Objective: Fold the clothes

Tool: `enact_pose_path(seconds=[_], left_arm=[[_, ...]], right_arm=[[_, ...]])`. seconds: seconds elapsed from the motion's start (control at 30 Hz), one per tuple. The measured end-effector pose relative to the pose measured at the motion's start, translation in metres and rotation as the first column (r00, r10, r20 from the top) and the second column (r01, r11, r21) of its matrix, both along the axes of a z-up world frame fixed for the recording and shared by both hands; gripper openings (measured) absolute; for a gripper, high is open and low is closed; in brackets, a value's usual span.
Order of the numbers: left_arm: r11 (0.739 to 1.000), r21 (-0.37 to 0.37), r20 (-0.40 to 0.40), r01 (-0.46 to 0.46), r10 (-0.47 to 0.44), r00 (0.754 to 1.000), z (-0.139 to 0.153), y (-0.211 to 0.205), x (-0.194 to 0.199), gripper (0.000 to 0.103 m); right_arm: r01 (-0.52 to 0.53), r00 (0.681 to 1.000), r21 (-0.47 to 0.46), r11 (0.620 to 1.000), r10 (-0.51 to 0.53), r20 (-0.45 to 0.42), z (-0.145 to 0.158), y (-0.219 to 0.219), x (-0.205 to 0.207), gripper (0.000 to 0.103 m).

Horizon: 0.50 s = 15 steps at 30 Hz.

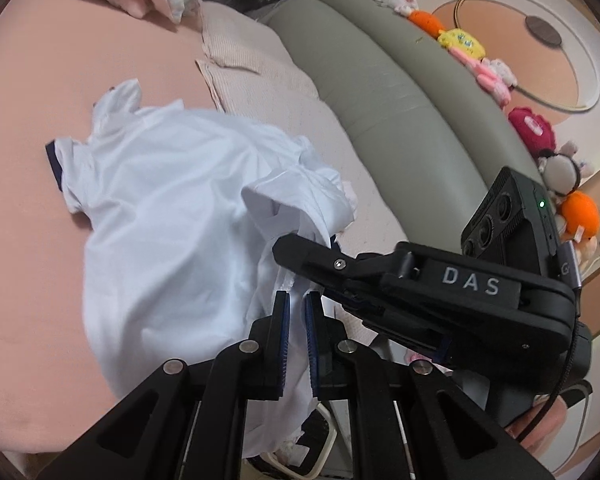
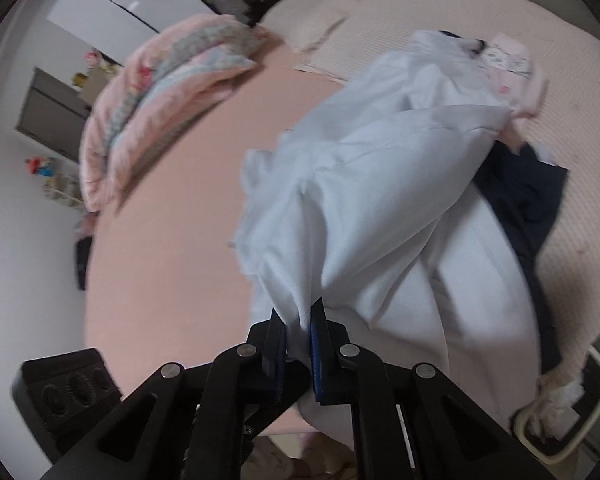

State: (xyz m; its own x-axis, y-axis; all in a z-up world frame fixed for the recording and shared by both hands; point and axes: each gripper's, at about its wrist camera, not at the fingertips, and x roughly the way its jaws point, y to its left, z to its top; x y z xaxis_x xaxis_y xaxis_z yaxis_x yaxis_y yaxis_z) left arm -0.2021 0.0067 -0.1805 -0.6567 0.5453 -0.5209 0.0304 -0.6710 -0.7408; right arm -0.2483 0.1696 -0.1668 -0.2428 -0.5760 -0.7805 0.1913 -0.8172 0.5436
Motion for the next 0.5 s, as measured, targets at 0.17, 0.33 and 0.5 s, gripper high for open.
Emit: enact_pose_path(seconds=[0.17,0.33,0.5], left_arm=[[0.999,0.018,-0.016,-0.040,0.040,0.999,0.006,-0.030,0.002,0.007],[0.997,0.062,0.025,-0.044,0.043,0.999,0.001,-0.056,0.010,0.039],[0.994,0.105,0.000,-0.045,0.045,0.999,-0.007,-0.069,0.012,0.068]], right_arm=[[-0.052,0.998,-0.050,0.997,0.050,-0.024,0.017,-0.028,0.008,0.008],[-0.057,0.998,-0.032,0.998,0.056,-0.018,0.023,-0.045,0.017,0.008],[-0.075,0.997,-0.019,0.997,0.075,-0.037,0.031,-0.054,0.025,0.008]])
